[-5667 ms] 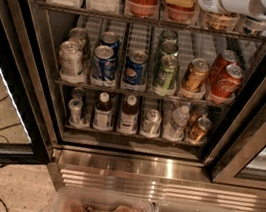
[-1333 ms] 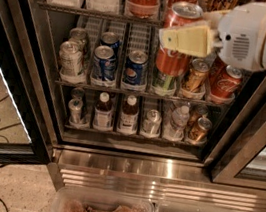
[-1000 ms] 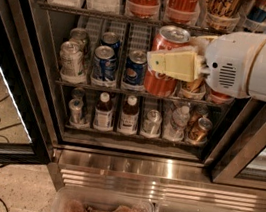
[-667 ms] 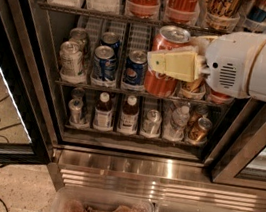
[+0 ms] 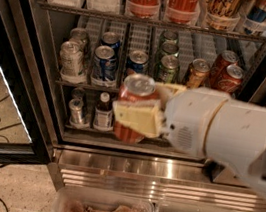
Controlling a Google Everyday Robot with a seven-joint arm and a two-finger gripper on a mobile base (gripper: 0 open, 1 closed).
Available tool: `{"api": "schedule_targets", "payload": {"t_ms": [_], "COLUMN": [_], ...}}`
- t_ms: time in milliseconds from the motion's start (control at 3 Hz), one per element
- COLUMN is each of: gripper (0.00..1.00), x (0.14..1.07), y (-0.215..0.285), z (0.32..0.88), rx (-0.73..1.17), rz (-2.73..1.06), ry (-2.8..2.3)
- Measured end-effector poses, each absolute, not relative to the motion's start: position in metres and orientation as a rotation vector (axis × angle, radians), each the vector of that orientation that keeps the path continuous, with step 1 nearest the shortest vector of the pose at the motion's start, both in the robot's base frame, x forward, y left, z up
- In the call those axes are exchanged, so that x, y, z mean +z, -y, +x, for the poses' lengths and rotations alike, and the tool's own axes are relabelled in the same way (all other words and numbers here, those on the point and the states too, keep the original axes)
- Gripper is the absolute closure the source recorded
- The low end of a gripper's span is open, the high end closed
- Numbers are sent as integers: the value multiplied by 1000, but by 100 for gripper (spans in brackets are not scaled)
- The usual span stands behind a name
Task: Pick coke can from top shelf of fridge
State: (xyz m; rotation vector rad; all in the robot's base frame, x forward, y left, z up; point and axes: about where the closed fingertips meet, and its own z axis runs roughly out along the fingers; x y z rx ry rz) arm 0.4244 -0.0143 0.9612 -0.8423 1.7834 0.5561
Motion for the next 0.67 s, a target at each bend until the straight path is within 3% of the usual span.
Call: {"api": "schedule_targets", "payload": {"t_ms": [667], "gripper": [100], "x": [911], "y": [-8], "z": [398], "rx": [616], "rz": [-832], "ry": [-1860]}}
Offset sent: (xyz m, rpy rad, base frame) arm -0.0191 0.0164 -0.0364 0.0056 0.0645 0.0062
